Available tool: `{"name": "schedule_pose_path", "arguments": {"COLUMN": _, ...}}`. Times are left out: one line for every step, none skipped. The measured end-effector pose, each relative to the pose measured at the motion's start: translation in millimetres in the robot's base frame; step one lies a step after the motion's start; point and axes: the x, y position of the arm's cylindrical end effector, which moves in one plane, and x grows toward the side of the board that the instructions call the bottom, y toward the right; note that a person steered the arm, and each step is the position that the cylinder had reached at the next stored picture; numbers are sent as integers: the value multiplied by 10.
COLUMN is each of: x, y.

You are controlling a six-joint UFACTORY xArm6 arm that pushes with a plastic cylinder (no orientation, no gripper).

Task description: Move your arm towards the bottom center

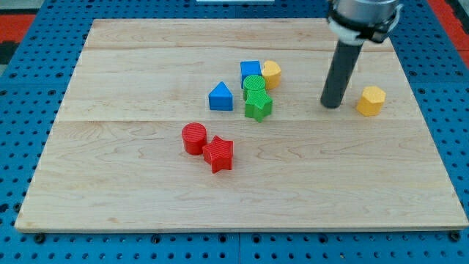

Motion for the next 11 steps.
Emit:
{"name": "schedule_pose_path", "arguments": {"x": 800, "y": 62}}
{"name": "schedule_pose_path", "arguments": {"x": 1383, "y": -625}}
{"name": "schedule_pose_path", "arguments": {"x": 1583, "y": -1615}}
{"name": "schedule_pose_path", "arguments": {"x": 1210, "y": -1984}}
{"name": "schedule_pose_path", "arguments": {"x": 1043, "y": -2093}}
{"name": "schedule_pose_path", "arguments": {"x": 879, "y": -1447}}
{"name": "schedule_pose_path", "arguments": {"x": 831, "y": -798}}
{"name": "schedule_pose_path", "arguments": {"x": 1023, "y": -834}}
{"name": "schedule_pose_path", "arguments": {"x": 1313, "y": -1389}}
{"name": "schedule_pose_path", "arguments": {"x": 953, "y": -1386}}
{"name": "schedule_pose_path", "arguments": {"x": 845, "y": -1485}}
